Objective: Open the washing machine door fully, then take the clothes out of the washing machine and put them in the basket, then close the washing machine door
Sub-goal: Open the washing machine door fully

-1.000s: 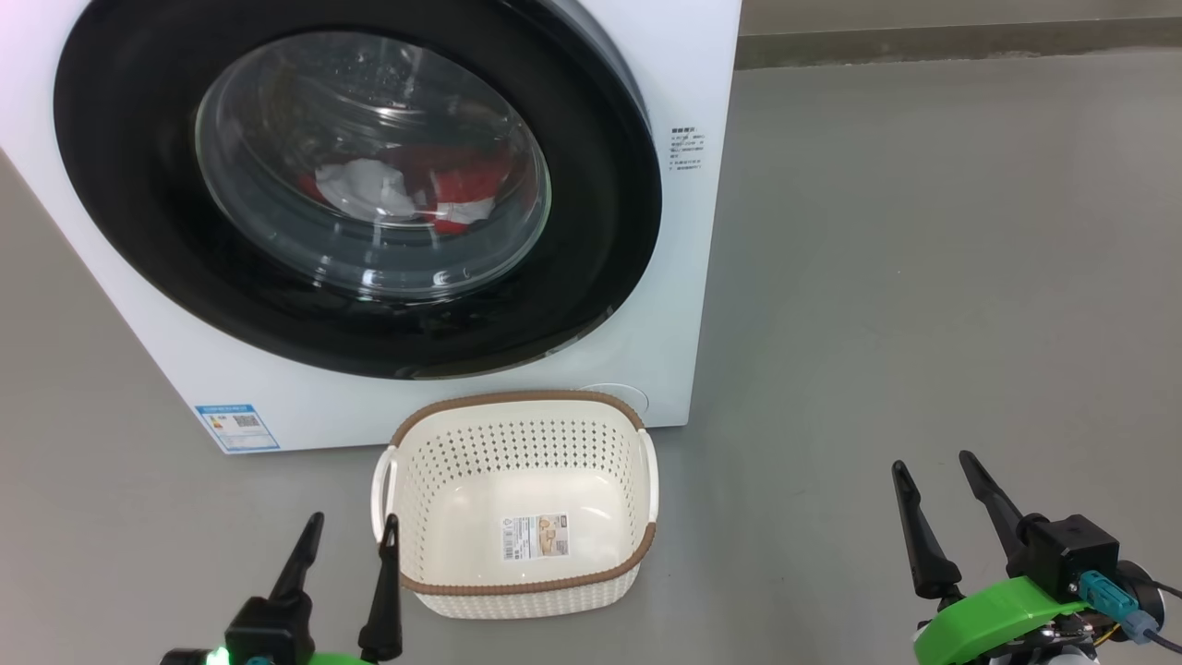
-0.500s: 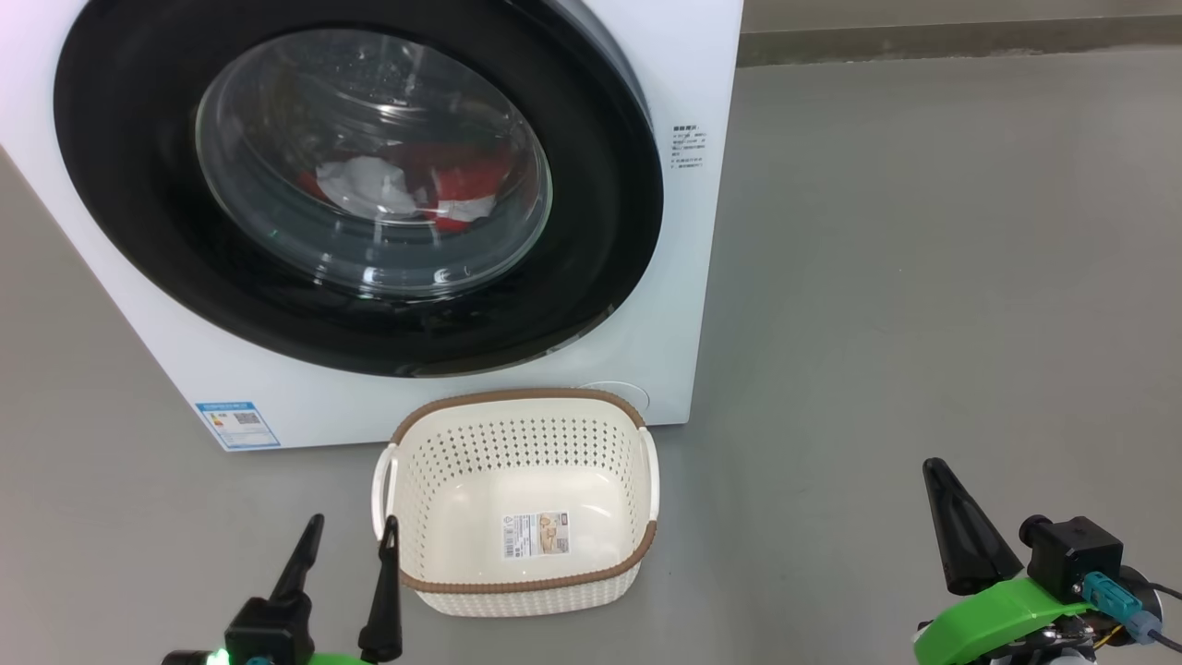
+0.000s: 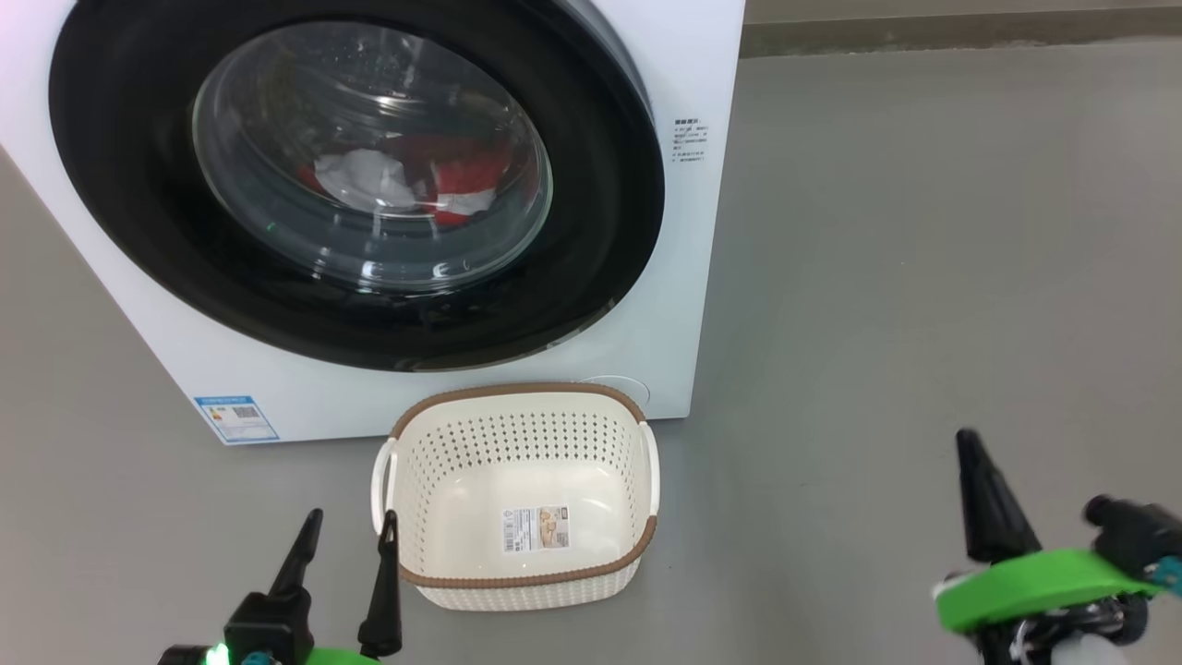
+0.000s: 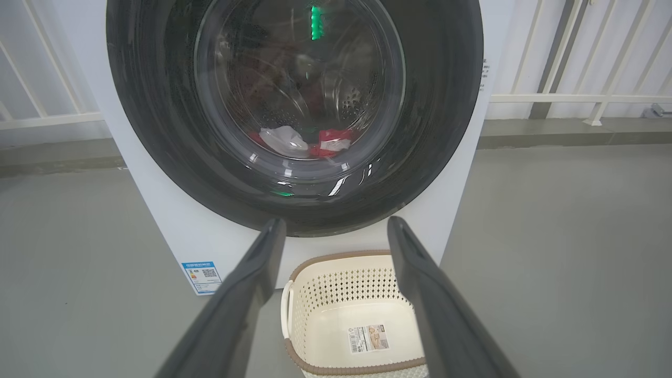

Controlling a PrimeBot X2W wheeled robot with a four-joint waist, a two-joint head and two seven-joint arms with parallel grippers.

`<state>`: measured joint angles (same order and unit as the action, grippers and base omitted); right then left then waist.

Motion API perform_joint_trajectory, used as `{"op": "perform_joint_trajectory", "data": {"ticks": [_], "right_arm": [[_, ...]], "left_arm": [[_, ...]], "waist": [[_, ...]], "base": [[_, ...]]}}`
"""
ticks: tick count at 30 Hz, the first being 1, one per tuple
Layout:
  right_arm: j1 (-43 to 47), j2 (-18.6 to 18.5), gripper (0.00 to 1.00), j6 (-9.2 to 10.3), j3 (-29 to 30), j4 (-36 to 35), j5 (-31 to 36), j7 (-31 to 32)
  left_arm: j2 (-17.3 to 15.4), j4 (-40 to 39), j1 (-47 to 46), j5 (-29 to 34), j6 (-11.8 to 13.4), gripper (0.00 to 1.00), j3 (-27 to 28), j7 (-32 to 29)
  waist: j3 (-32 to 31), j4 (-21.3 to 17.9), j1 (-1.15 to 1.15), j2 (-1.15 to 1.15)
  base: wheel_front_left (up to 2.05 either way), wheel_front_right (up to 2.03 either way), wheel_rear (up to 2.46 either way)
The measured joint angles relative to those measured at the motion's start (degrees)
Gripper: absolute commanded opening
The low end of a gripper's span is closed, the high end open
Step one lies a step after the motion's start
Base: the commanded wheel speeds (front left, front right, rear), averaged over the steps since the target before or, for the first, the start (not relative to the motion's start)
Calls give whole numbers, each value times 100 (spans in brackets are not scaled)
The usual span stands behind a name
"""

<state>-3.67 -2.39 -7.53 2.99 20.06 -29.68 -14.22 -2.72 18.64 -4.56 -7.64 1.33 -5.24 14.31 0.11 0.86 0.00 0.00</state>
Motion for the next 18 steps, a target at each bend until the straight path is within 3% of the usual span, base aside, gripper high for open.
{"op": "perform_joint_trajectory", "data": {"ticks": [10,18], "right_arm": [[-778,-3,0,0,-1,83,-3645,347],[-1536,-29,0,1,433,478,-5355,1282]], "left_arm": [[9,-92,-152,0,0,100,-53,0],[18,-229,-362,-1,24,100,-155,0]], "waist": [[221,22,0,0],[515,103,0,0]], "base": [[0,0,0],[0,0,0]]}}
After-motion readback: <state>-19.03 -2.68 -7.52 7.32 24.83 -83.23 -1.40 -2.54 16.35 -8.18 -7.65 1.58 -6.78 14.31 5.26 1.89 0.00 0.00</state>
